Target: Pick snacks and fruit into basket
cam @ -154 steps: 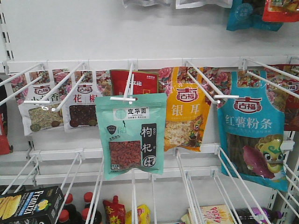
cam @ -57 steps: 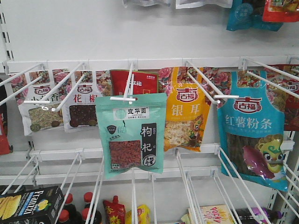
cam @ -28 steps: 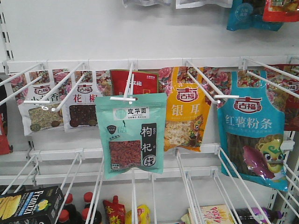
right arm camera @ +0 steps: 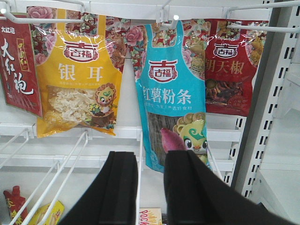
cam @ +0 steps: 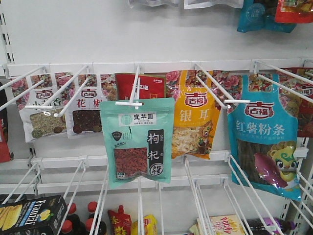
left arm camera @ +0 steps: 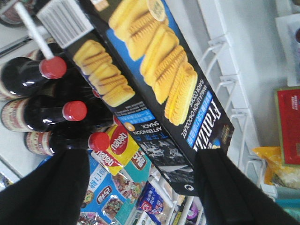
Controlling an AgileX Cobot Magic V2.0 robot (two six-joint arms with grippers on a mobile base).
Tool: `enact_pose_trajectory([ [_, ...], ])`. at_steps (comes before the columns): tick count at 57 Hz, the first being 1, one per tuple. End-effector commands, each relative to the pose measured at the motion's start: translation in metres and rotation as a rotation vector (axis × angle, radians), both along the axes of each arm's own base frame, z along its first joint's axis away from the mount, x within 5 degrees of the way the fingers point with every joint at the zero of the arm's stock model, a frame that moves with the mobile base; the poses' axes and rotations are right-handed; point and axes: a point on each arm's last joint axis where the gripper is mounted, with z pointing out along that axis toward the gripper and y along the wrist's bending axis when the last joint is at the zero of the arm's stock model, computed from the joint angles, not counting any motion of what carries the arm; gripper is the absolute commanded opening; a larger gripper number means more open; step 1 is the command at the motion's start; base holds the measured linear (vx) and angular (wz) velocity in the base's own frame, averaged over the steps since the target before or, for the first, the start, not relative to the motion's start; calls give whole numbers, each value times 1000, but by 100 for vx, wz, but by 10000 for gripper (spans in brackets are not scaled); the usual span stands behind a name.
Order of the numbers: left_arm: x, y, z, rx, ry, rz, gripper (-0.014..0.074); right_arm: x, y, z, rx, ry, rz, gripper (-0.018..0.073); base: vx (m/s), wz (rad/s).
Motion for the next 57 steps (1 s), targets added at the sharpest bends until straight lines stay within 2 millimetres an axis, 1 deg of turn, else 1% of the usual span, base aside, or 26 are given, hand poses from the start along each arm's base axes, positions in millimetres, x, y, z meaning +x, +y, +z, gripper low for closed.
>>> enact_pose_trajectory([
  [1, 1, 0, -3, -47, -106, 32, 559, 1, 0, 19, -24, -112, -2, 264, 0, 0],
  [5, -7, 3, -20, -97, -173, 98, 559, 1, 0, 19, -24, -110, -2, 264, 0, 0],
  [10, -14, 8, -26, -95, -294, 152, 559, 1, 0, 18, -29, -106, -2, 264, 0, 0],
  [16, -16, 6, -24, -72, -353, 126, 559, 1, 0, 18, -29, -105, -2, 264, 0, 0],
  [23, -15, 2, -19, -74, -411, 105, 559, 1, 0, 18, -29, -105, -2, 264, 0, 0],
  [28, -12, 3, -19, -75, -429, 117, 559, 1, 0, 18, -29, -105, -2, 264, 0, 0],
  [34, -7, 2, -27, -112, -372, 138, 559, 1, 0, 18, -29, -105, -2, 264, 0, 0],
  [41, -8, -1, -42, -115, -221, 114, 559, 1, 0, 18, -29, -105, -2, 264, 0, 0],
  [49, -10, -1, -40, -116, -227, 110, 561, 1, 0, 18, -29, -105, -2, 264, 0, 0],
  [57, -11, -2, -42, -116, -198, 101, 563, 1, 0, 18, -29, -104, -2, 264, 0, 0],
])
